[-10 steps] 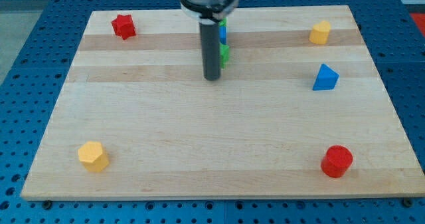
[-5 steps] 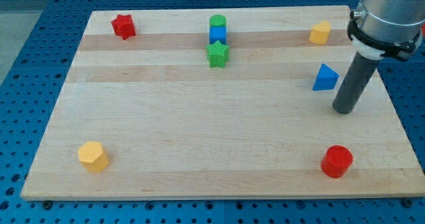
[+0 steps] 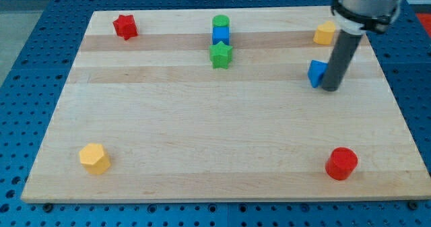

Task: Move the blue triangle below to the green star

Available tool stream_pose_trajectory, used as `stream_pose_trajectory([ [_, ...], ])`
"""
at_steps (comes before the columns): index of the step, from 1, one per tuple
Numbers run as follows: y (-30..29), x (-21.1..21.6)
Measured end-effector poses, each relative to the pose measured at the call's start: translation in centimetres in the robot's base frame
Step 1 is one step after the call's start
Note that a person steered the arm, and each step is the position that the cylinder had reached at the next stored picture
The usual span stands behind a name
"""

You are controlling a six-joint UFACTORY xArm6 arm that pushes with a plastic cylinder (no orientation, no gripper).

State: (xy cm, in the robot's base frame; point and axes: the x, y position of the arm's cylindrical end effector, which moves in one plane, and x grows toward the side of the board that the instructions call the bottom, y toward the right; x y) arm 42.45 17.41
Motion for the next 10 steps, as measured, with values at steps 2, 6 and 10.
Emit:
stream_pose_trajectory([
  [2, -5.5, 0.0],
  [6, 7.2, 2.3],
  [10, 0.3, -1.3],
])
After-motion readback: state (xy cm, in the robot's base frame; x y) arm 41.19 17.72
